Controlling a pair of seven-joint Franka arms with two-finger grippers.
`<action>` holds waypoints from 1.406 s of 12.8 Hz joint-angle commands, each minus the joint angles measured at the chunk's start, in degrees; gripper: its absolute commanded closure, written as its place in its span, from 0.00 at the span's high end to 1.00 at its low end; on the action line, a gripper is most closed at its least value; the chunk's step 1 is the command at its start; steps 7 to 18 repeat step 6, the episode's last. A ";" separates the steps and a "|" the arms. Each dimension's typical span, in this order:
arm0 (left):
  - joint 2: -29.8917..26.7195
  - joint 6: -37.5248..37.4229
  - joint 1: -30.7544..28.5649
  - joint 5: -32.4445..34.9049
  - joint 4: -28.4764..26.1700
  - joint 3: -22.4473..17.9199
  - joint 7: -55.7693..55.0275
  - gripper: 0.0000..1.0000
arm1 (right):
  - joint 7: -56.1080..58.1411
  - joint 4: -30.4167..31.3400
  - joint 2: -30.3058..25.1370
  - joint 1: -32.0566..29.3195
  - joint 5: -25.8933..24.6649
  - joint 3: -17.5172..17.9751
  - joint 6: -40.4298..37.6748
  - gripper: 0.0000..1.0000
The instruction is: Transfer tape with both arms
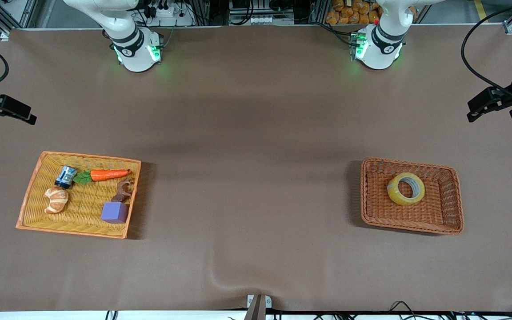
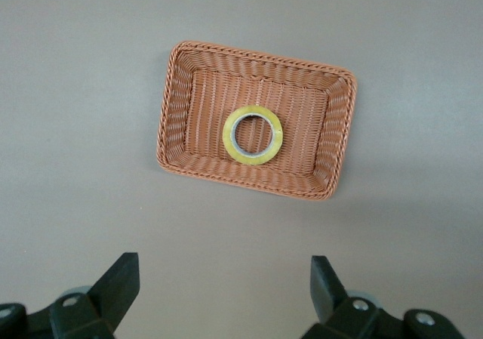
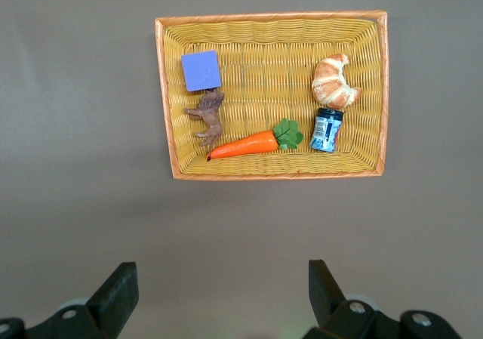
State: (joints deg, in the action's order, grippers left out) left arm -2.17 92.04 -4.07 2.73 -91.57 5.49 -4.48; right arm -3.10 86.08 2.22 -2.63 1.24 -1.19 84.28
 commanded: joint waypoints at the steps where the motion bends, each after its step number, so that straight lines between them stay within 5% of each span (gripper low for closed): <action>1: -0.90 -1.33 0.73 -1.06 -0.45 -0.92 1.14 1.00 | -1.03 -0.56 -0.11 -0.18 0.52 0.14 -0.70 1.00; 18: -1.08 -3.01 0.90 -1.15 0.08 -0.83 2.45 1.00 | -1.03 -0.47 -0.11 -0.09 0.34 0.23 -0.61 1.00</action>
